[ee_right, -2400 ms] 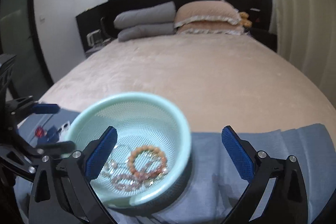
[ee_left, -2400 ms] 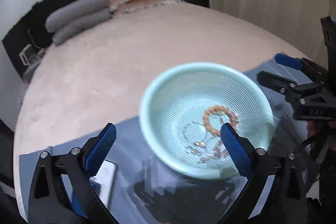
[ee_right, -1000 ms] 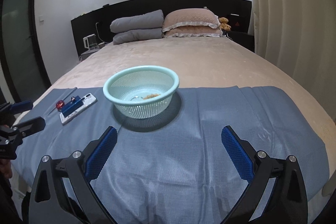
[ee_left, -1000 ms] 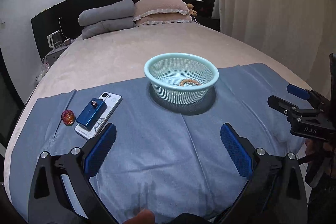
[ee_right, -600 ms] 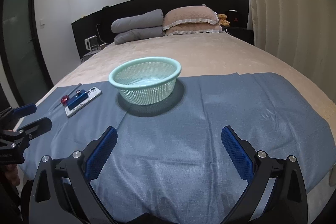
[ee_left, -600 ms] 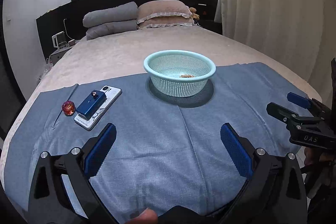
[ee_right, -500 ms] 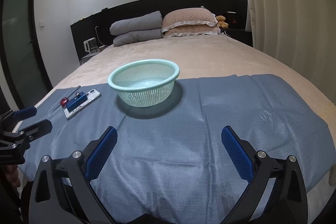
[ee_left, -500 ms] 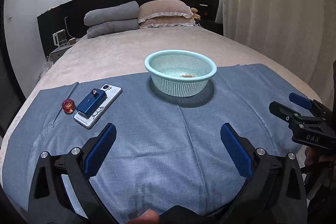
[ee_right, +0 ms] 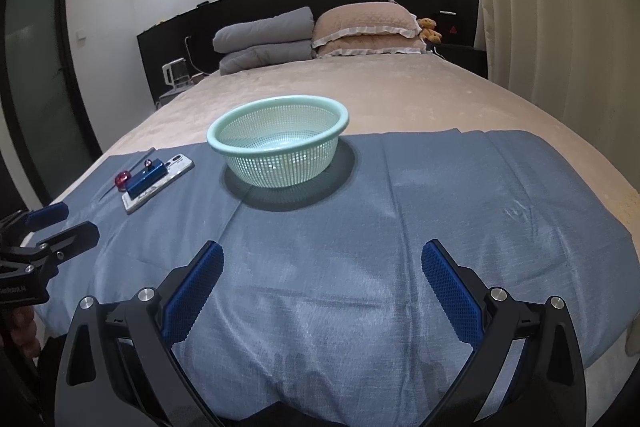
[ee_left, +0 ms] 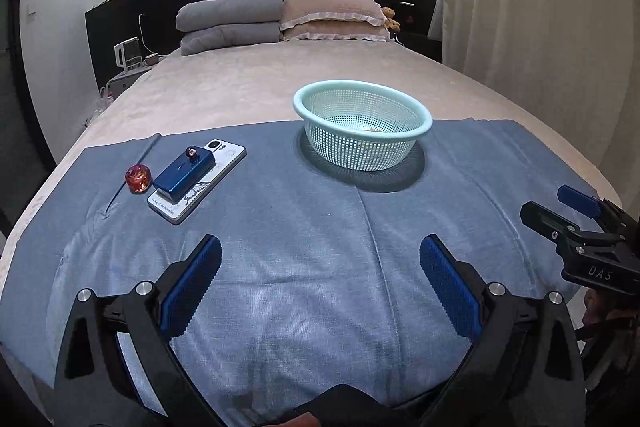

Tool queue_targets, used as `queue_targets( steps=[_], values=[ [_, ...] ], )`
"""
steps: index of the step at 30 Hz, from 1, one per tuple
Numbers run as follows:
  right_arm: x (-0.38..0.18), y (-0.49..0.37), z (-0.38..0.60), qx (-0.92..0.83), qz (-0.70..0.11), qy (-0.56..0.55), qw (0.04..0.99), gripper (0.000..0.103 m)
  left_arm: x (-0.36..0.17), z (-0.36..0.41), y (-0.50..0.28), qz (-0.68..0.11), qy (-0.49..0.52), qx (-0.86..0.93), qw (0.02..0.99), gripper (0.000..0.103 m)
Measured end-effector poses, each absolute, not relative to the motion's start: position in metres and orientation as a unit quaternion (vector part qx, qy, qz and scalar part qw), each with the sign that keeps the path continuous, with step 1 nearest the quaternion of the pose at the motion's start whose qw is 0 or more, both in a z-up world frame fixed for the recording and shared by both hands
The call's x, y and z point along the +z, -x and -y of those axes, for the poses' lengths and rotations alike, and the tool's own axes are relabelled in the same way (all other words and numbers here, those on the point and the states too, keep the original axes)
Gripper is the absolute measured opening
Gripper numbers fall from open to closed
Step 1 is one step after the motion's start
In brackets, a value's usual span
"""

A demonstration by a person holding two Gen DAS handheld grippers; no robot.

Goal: Organize jewelry

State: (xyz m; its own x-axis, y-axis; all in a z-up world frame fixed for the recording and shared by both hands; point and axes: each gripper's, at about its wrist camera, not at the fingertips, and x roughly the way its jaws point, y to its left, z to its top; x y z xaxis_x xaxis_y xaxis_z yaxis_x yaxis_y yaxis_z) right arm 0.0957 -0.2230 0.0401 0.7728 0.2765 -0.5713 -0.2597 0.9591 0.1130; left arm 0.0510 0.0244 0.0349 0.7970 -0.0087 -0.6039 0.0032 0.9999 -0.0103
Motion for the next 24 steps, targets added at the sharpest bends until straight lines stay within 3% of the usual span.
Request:
queue_targets(
  steps=[24],
  values=[
    [0.04, -0.091, 0.208, 0.144, -0.299, 0.025, 0.943, 0.095, 0.035, -0.028, -0.046, -0.316, 0.019, 0.015, 0.949, 0.097]
  ],
)
